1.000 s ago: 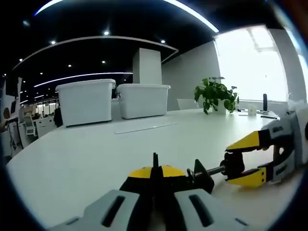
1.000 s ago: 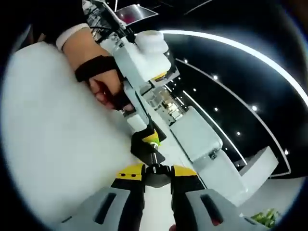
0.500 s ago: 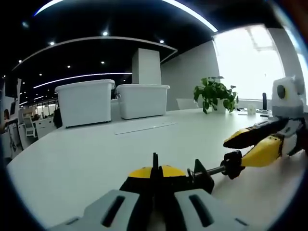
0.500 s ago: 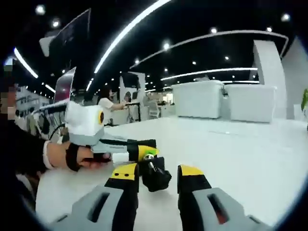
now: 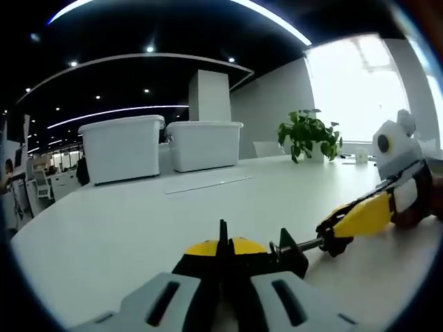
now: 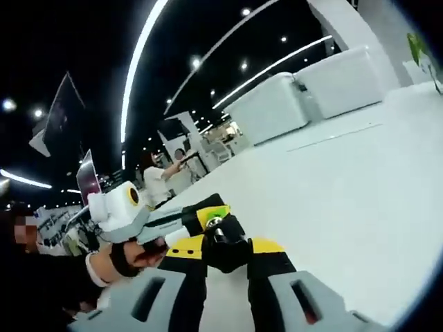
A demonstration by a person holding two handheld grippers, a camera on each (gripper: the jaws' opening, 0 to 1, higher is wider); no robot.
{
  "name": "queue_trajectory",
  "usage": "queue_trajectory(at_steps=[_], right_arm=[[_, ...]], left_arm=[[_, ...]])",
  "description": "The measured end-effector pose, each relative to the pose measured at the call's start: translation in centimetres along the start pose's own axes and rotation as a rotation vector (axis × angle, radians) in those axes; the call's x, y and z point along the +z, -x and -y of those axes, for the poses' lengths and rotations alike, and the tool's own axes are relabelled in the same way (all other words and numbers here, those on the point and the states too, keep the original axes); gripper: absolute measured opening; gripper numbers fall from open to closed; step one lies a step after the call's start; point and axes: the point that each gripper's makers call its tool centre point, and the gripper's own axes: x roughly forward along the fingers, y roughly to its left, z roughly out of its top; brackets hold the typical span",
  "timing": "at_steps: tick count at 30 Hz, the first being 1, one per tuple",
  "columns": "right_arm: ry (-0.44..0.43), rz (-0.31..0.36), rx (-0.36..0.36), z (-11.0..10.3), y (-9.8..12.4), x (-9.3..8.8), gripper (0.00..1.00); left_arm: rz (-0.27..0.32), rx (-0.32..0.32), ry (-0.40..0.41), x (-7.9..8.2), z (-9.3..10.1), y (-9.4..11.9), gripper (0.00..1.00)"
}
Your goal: Clamp the fixed fixture on the desktop, loosen the retaining clip, secure it to the edge of the desk, and tighten the retaining clip.
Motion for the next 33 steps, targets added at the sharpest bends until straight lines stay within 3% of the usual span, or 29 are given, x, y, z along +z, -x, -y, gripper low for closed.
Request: queue_trajectory(at_steps=[6,7,9,17,23,30,33], right_arm=[[0.299,0.029,-0.033,-0.8,0.2,0.1,0.18],[0.363,0.035,-0.043,-1.0,0.3,0.0,0.18],[0.585,0.058,-0.054,-1.7,0.4,0.1,0.18],[1.010,0.060,-0.111,-2.5,0.2,-0.1,0.18],[1.417,0.030,-0.199,-3.4,0.3,-0.8,0.17],[1.407,0.024,-0.210,-3.2,0.4,-0.8,0.17],[1.361,0.008,-0.173,-3.5,0.7,-0.7,0.22]], left_arm=[[0.004,0.000,0.003,0.1,0.0,-0.1,0.04],[0.005,0.000,0.001,0.1,0.0,-0.1,0.04],[0.005,0.002,0.000,0.1,0.0,-0.1,0.04],[-0.003,0.015,0.005,-0.1,-0.2,-0.1,0.04],[-0.004,0.018,0.007,0.0,-0.2,-0.1,0.04],[-0.004,0.020,0.000,-0.1,-0.2,0.0,0.04],[-0.005,0.019,0.000,-0.1,-0.2,0.0,0.04]])
